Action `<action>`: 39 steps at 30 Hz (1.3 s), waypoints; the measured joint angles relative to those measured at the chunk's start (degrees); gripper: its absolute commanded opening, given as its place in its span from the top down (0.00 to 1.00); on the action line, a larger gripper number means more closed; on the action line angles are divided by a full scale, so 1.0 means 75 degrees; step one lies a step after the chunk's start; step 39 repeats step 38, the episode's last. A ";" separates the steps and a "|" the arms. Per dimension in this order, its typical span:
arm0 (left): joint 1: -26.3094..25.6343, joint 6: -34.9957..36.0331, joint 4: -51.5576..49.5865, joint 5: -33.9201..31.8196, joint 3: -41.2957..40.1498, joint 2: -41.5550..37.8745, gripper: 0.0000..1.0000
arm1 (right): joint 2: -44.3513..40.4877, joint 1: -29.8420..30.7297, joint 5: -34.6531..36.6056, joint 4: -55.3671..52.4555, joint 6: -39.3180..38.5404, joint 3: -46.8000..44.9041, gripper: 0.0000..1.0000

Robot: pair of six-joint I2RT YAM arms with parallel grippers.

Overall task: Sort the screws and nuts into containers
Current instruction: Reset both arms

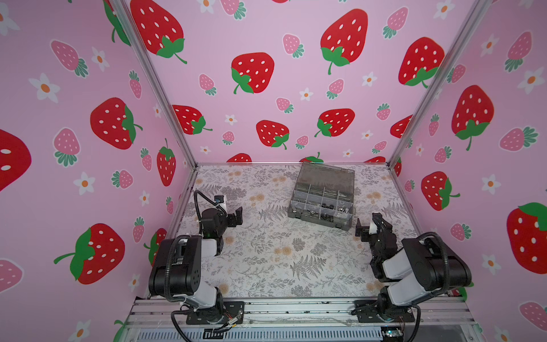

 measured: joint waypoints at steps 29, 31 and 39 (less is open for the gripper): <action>-0.0096 0.0210 -0.0201 0.0201 0.0000 0.0000 0.01 | 0.0017 -0.0204 -0.0090 -0.1349 0.0192 0.1411 0.00; -0.0096 0.0213 -0.0201 0.0201 0.0000 0.0000 0.01 | 0.0017 -0.0204 -0.0090 -0.1352 0.0192 0.1411 0.00; -0.0096 0.0213 -0.0201 0.0201 0.0000 0.0000 0.01 | 0.0017 -0.0204 -0.0093 -0.1352 0.0192 0.1411 0.00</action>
